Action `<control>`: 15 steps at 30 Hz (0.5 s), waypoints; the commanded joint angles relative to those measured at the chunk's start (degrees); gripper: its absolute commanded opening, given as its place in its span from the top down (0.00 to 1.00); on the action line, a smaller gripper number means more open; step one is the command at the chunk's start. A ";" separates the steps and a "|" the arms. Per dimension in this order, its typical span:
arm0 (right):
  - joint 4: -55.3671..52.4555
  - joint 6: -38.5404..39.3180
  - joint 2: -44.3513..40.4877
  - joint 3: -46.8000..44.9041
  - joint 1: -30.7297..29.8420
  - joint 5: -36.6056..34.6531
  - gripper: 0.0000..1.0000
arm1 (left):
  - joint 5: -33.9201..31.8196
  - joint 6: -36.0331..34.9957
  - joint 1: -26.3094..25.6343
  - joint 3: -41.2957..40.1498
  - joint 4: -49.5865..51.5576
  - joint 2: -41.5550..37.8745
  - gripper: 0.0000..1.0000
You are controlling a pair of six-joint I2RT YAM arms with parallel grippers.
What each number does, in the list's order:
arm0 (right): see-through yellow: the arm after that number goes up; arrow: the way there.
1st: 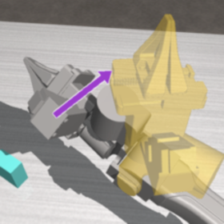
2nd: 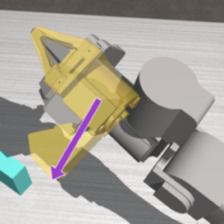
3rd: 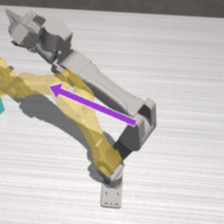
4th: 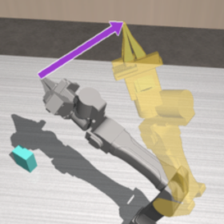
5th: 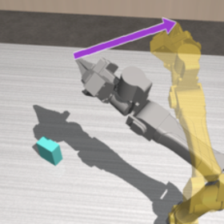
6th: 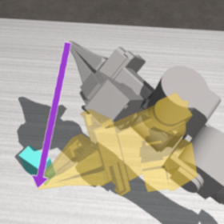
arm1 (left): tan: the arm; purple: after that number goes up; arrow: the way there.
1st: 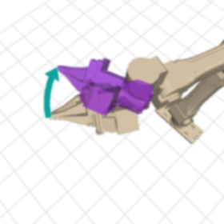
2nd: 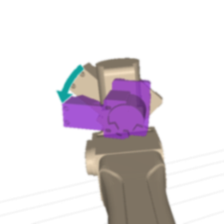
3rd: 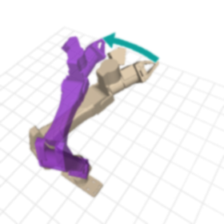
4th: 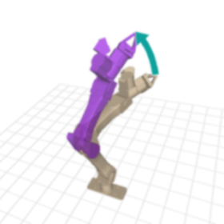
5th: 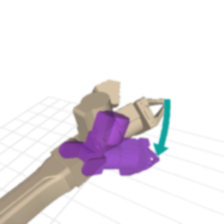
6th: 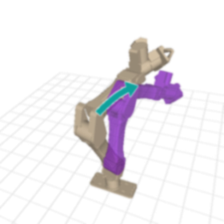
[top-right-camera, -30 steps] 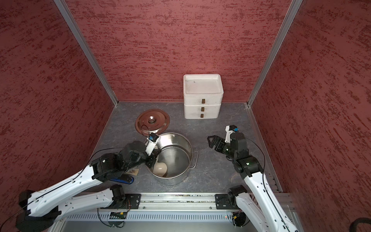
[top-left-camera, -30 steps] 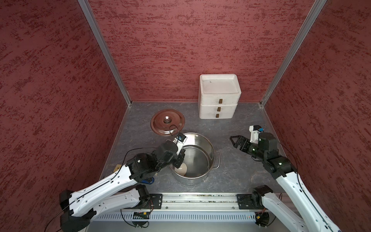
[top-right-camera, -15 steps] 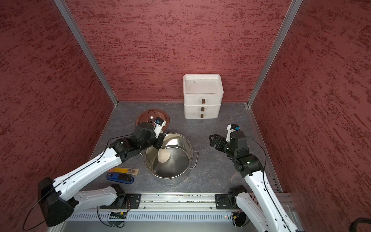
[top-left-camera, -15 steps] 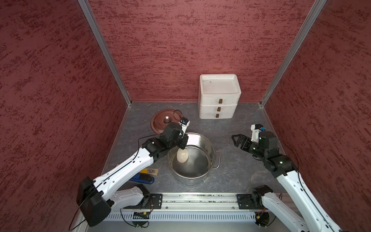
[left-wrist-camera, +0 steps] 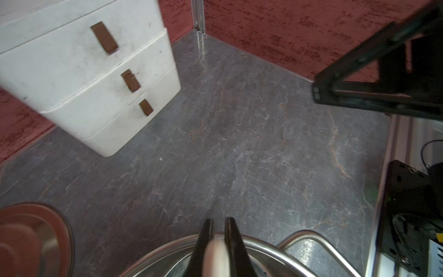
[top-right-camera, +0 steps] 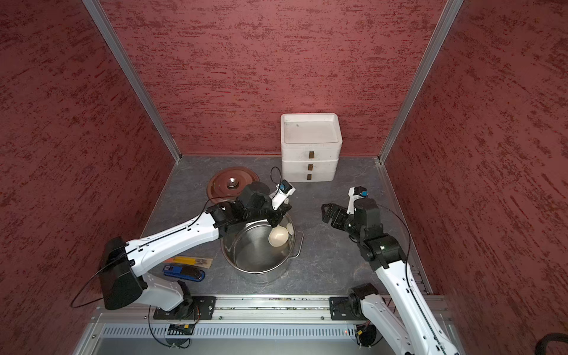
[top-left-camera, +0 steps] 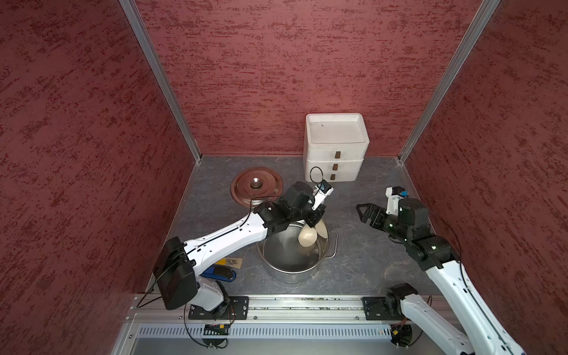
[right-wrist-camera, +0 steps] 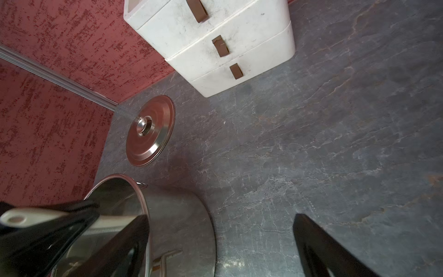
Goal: Stir the soup with a spoon
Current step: Stir the soup in the pan with a stick.
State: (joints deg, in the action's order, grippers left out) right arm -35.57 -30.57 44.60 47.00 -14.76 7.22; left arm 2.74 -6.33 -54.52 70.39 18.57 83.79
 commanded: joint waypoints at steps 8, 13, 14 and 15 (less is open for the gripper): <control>3.20 1.66 3.66 0.91 -0.24 1.59 0.01 | -4.41 5.12 -14.44 -6.39 7.70 -11.87 1.00; 5.09 1.24 4.89 0.24 -0.23 2.42 0.02 | -10.12 10.84 -18.39 -10.22 13.59 -17.46 1.00; 5.38 1.15 5.17 0.17 -0.23 2.51 0.02 | -11.26 11.87 -18.42 -11.33 14.38 -18.59 1.00; 5.61 1.06 5.34 0.11 -0.17 2.59 0.01 | -12.39 12.77 -18.37 -12.47 15.19 -19.75 1.00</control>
State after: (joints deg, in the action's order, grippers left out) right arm -32.93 -29.61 49.69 47.00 -14.76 8.86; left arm -6.74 0.21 -72.44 60.14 29.23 66.57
